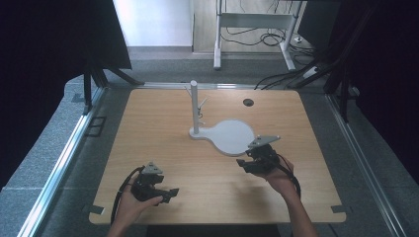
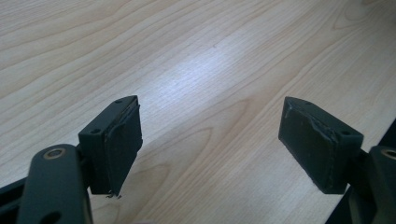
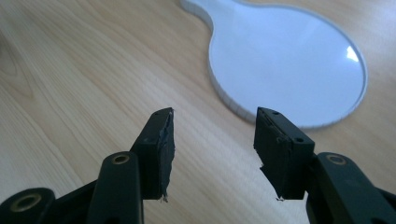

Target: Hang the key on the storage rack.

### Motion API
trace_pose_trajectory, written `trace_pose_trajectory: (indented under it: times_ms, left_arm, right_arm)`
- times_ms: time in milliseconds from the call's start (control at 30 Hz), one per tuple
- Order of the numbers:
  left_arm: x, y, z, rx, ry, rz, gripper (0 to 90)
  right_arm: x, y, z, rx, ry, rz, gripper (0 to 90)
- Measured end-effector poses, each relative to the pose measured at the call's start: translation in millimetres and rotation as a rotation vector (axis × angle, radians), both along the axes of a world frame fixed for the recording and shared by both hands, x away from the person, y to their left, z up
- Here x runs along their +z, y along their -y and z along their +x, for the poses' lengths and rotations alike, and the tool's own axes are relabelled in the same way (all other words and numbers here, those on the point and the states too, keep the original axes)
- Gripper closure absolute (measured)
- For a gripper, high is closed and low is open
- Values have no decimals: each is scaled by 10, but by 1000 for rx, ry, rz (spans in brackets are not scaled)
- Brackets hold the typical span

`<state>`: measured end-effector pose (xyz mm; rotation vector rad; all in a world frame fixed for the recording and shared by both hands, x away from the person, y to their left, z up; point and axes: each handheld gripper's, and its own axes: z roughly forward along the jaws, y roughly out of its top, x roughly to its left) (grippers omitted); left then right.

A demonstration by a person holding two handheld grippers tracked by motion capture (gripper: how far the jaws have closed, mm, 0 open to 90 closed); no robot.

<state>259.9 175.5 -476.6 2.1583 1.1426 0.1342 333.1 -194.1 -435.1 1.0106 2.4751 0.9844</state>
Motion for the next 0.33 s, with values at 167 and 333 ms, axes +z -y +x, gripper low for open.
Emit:
trace_pose_trajectory:
  times_ms: [167,333]
  left_arm:
    - [-13,-28,16,13,-4,3,220]
    - [-1,-6,8,7,1,4,220]
  right_arm:
    - [-97,63,-42,-4,-1,7,481]
    - [-110,90,-52,-25,13,28,468]
